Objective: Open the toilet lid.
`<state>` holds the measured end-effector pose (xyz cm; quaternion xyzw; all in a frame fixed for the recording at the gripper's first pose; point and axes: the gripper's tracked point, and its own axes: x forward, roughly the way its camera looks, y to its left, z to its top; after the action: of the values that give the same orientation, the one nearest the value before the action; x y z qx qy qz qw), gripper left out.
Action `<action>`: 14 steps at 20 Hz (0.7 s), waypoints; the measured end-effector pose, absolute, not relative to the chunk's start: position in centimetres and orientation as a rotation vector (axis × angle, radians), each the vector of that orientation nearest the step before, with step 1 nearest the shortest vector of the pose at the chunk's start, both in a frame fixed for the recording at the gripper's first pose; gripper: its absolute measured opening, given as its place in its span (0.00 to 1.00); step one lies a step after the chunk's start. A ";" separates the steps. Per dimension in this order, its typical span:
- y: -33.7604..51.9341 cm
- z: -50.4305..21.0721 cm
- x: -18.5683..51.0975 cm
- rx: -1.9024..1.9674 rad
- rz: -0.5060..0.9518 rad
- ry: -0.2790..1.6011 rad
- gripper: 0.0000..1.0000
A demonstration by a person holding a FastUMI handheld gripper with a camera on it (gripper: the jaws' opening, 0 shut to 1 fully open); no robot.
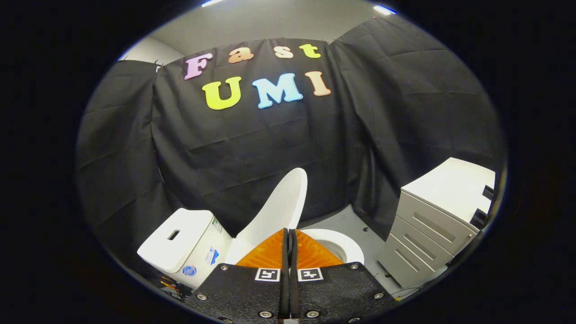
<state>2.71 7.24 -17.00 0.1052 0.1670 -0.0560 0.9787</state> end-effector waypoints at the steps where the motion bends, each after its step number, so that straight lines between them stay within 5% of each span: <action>1: 7.6 -16.8 2.7 0.200 -0.110 0.338 0.00; 14: 13.1 -12.9 3.3 0.077 -0.063 0.288 0.00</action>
<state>3.30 13.06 -12.89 0.0385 0.1432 -0.0311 0.9884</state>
